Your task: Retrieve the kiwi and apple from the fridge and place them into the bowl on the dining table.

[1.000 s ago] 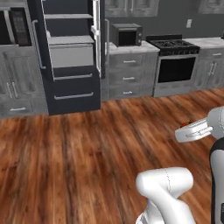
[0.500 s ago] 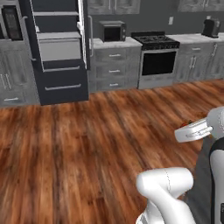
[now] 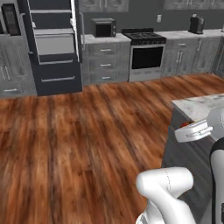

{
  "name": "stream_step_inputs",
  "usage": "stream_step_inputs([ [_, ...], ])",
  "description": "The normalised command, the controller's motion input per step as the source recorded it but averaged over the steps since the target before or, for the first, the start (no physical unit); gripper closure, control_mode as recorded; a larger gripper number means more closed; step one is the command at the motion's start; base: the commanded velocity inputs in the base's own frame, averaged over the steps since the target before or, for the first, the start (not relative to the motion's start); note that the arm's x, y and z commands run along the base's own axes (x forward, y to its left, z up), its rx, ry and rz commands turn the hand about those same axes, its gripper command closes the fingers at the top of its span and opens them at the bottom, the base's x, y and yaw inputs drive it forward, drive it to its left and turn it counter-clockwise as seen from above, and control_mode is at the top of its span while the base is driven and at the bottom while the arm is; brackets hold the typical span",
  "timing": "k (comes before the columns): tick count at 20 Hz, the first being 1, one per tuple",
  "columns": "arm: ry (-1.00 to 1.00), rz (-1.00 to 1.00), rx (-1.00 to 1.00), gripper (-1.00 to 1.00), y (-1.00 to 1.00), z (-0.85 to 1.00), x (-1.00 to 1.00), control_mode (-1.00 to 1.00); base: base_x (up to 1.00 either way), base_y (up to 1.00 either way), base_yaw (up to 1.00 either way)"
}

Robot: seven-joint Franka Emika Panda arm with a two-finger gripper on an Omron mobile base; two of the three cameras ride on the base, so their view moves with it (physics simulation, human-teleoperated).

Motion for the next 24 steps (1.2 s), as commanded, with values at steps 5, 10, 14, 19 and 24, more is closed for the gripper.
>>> stream_step_inputs([
  [5, 0.0, 0.0, 0.0, 1.0, 0.0, 0.0, 0.0, 1.0, -1.0, -0.06, 0.0],
  [10, 0.0, 0.0, 0.0, 1.0, 0.0, 0.0, 0.0, 1.0, -0.96, -0.19, -0.02],
  [14, 0.0, 0.0, 0.0, 1.0, 0.0, 0.0, 0.0, 1.0, -0.81, -0.38, -0.06],
  [19, 0.0, 0.0, 0.0, 1.0, 0.0, 0.0, 0.0, 1.0, -0.37, -0.59, -0.07],
  [24, 0.0, 0.0, 0.0, 1.0, 0.0, 0.0, 0.0, 1.0, 0.14, -0.87, -0.04],
])
